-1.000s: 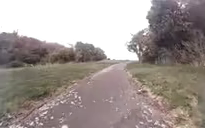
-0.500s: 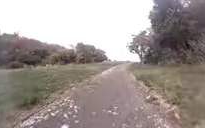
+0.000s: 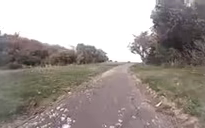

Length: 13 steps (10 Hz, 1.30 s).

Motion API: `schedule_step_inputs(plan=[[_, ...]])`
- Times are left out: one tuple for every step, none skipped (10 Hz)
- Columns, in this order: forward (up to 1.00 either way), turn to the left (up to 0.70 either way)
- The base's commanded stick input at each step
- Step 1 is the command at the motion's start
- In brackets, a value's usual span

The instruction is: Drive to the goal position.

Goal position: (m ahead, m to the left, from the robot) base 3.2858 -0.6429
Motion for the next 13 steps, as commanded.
schedule_step_inputs(plan=[[0.70, 0.00], [0.70, 0.00], [0.70, 0.00], [0.70, 0.00], [0.70, -0.22], [0.70, -0.34], [0.70, -0.35], [0.70, -0.16], [0.70, 0.00], [0.70, 0.00], [0.70, -0.12], [0.70, -0.28], [0.70, -0.30]])
